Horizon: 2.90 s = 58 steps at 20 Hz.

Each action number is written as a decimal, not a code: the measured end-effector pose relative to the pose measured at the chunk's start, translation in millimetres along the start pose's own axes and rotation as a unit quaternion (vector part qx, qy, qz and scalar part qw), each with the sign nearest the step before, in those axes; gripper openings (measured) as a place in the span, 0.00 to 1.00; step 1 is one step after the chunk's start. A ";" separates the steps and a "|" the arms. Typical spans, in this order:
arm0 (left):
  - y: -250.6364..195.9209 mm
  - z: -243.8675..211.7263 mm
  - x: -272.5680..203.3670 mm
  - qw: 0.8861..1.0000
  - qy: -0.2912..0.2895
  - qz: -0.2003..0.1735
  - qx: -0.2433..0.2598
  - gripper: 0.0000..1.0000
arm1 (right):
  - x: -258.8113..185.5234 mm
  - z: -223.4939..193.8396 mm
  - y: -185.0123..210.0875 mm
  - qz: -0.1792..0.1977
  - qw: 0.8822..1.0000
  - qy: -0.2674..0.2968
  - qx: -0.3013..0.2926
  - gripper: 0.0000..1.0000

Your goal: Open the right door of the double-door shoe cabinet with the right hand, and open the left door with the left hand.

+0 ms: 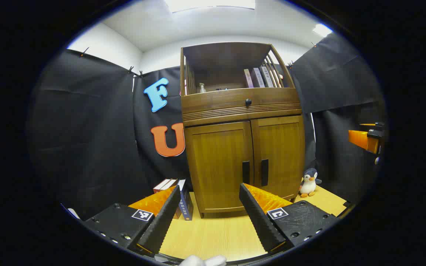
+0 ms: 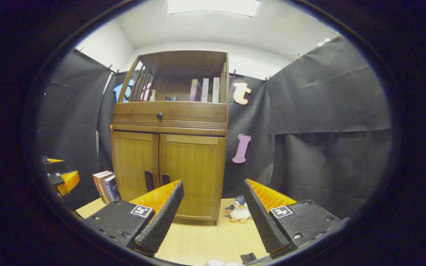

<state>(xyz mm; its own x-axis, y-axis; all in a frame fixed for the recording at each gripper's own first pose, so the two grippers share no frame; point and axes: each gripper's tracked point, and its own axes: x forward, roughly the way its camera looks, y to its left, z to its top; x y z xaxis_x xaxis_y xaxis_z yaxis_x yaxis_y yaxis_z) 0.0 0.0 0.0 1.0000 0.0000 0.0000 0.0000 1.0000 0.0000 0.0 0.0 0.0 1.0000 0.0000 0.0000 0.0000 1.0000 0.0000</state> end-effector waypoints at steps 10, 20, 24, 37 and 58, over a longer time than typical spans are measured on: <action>11.4 3.7 1.0 1.000 0.001 -0.007 -0.019 0.96 | -13.8 -2.0 18.6 0.001 1.000 0.006 -0.013 1.00; 15.9 -0.1 0.7 1.000 0.007 -0.010 -0.011 0.96 | 1.0 -24.9 18.6 0.000 0.999 0.030 -0.016 1.00; 13.4 -1.9 4.2 1.000 0.011 -0.016 -0.016 0.96 | 24.8 -30.5 12.2 -0.005 0.999 0.036 -0.014 1.00; 17.1 12.0 6.8 1.000 0.007 0.018 -0.003 0.96 | 156.1 -63.4 73.5 0.053 0.997 0.051 0.013 1.00; 37.8 5.0 -7.6 0.995 0.022 0.096 -0.002 0.96 | 290.0 -153.1 184.5 0.115 0.981 0.157 0.013 0.83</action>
<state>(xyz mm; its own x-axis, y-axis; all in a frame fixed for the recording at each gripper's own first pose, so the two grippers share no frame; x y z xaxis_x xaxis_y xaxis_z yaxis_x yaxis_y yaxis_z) -7.6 37.8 5.0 0.9806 0.1908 -0.0444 -0.1910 0.9816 -0.0004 290.0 184.5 -153.1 0.9242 0.2301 -0.3049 -0.2220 0.9731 0.0615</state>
